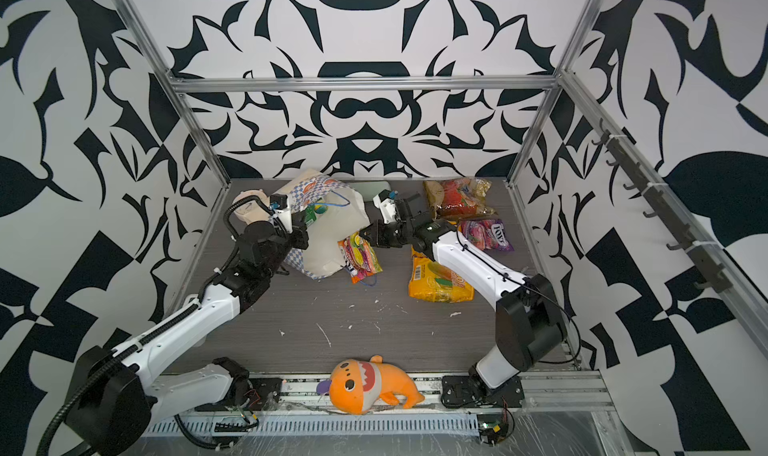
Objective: Take the snacks out of the paper bag
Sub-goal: 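Open the right gripper to release the orange packet on the table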
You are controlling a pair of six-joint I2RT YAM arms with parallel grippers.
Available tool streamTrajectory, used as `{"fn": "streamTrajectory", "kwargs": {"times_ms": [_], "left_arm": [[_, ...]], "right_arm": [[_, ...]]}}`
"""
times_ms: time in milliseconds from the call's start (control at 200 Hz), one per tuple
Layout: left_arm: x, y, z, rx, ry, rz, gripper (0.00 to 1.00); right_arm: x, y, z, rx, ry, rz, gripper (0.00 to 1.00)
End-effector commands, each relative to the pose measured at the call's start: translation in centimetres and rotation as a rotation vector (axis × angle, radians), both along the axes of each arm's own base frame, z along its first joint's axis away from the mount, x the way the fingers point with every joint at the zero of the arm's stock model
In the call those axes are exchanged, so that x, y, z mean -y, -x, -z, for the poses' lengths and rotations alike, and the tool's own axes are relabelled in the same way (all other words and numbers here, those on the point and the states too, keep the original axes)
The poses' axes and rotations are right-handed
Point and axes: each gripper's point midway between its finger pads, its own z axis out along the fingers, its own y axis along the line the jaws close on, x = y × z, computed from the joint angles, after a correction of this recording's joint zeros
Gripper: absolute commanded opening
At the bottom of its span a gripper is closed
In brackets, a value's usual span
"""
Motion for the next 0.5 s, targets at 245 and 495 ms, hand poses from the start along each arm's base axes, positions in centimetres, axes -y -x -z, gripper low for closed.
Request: {"fn": "streamTrajectory", "kwargs": {"times_ms": [245, 495], "left_arm": [[-0.4, -0.2, -0.6, 0.012, 0.017, -0.023, 0.0], [-0.4, -0.3, -0.4, 0.011, 0.015, -0.022, 0.0]], "right_arm": [[1.5, 1.5, -8.9, 0.172, -0.09, -0.045, 0.0], [4.7, -0.3, -5.3, 0.13, 0.018, 0.052, 0.0]]}}
